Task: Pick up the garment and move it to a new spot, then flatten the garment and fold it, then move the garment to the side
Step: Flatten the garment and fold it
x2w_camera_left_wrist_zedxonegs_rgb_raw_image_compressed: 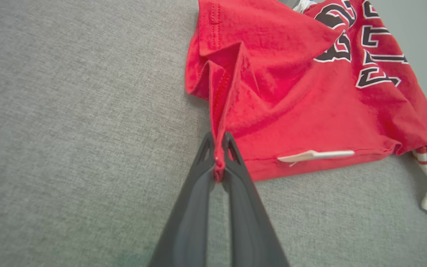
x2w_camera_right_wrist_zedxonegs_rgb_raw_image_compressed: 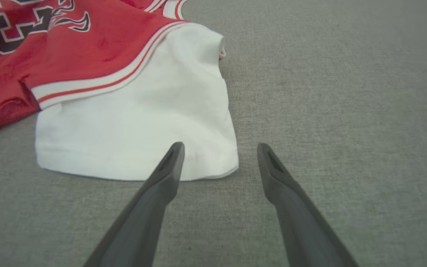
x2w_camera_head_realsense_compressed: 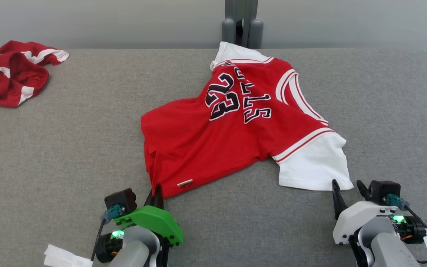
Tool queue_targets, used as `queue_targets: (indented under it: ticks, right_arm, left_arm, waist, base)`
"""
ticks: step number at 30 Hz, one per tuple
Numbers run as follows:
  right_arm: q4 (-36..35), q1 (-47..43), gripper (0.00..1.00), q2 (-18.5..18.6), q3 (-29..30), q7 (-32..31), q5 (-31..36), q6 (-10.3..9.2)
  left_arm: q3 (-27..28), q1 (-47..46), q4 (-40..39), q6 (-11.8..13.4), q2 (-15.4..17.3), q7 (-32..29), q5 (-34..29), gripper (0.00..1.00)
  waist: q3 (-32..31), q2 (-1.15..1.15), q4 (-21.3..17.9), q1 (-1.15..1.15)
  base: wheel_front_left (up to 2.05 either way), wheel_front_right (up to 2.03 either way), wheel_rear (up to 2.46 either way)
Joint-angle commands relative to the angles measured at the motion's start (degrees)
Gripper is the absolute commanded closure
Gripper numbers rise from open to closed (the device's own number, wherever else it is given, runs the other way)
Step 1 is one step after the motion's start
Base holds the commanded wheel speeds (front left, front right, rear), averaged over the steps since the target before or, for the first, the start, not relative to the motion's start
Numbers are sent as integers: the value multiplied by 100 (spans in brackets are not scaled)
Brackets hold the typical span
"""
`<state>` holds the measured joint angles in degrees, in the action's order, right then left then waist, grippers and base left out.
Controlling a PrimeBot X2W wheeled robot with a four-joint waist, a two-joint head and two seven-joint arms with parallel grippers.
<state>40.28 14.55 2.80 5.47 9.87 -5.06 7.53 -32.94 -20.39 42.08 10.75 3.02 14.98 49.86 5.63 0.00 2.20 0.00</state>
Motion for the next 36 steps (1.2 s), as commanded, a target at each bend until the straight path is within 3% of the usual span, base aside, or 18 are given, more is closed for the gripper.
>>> queue_targets:
  ticks: [1, 5, 6, 8, 11, 12, 19, 25, 31, 36]
  right_arm:
    - [187, 158, 0, 17, 18, 43, 85, -8]
    - [779, 453, 0, 15, -25, 44, 131, -8]
    - [929, 522, 6, 11, -45, 42, 107, -8]
    - [1143, 651, 54, 6, -75, 70, 83, -7]
    - [1405, 844, 83, 3, -94, 127, 106, -5]
    - [1507, 919, 100, 3, -95, 142, 112, -5]
    - [1716, 1304, 100, 13, -118, 406, -150, -5]
    - [1288, 1461, 100, 13, -337, 510, -761, -5]
    - [132, 1329, 100, 60, -666, 527, -1365, -5]
    - [-1392, 1014, 100, 218, -712, 514, -1947, -5]
  left_arm:
    - [19, -113, -34, -33, 40, 21, -95, 100]
    - [93, -66, -132, -64, 38, 21, -276, 100]
    - [118, -44, -160, -74, 37, 22, -308, 100]
    - [171, -12, -205, -89, 34, 22, -368, 100]
    - [255, 21, -268, -106, 32, 23, -469, 100]
    - [287, 31, -295, -110, 31, 23, -510, 100]
    - [472, 28, -540, -188, 50, 23, -735, 100]
    - [685, -42, -991, -288, 174, 23, -1014, 100]
    - [1104, 95, -1821, -457, 275, 17, -1205, 100]
    - [1522, 243, -2793, -628, 240, 17, -1049, 100]
  waist:
    - [56, 0, 86, 0]
    - [81, 0, 155, 0]
    - [87, 0, 165, 0]
    - [100, 0, 173, 0]
    - [107, 0, 164, 0]
    - [105, 0, 157, 0]
    - [56, 0, 108, 0]
    - [-86, 0, 19, 0]
    - [-321, 0, -124, 0]
    - [-542, 0, -219, 0]
  base:
    - [0, 0, 0]
    - [0, 0, 0]
    - [0, 0, 0]
    - [0, 0, 0]
    - [0, 0, 0]
    - [0, 0, 0]
    - [0, 0, 0]
    - [0, 0, 0]
    - [0, 0, 0]
    - [0, 0, 0]
